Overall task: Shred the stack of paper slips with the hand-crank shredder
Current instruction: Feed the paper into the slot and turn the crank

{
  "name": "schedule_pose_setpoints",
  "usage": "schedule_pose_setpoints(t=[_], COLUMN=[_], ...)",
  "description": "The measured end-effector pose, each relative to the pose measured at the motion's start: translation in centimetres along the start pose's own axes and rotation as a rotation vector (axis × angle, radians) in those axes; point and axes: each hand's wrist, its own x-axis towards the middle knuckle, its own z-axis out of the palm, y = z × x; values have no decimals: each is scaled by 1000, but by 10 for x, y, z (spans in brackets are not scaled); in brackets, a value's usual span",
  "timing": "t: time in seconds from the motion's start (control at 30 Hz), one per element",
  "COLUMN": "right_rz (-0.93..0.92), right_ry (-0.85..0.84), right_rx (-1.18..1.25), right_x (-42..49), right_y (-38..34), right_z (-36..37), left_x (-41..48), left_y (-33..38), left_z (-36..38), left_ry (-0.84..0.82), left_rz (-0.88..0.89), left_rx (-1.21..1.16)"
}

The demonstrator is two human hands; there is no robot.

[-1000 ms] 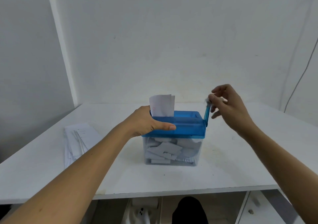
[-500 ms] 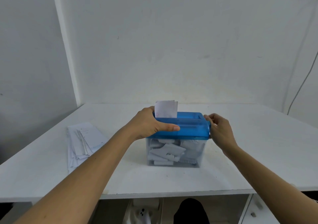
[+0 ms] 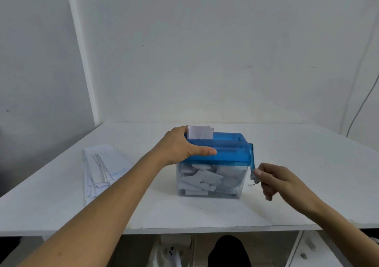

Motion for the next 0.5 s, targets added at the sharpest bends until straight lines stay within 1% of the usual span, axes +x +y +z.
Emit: schedule_pose_setpoints(t=[0.1, 0.27, 0.43, 0.5], right_rz=[-102, -217, -182, -188], right_ry=[10, 77, 333, 445], right_rx=[-98, -3, 133, 123], right_x=[-2, 15, 59, 78], right_y=[-16, -45, -50, -52], right_z=[-16, -33, -31, -24], left_x=[1, 4, 4, 2], left_y=[0, -2, -4, -5], left_z=[-1, -3, -3, -3], left_ry=[-9, -16, 6, 10], left_rz=[4, 14, 22, 29], left_rx=[13, 58, 71, 64])
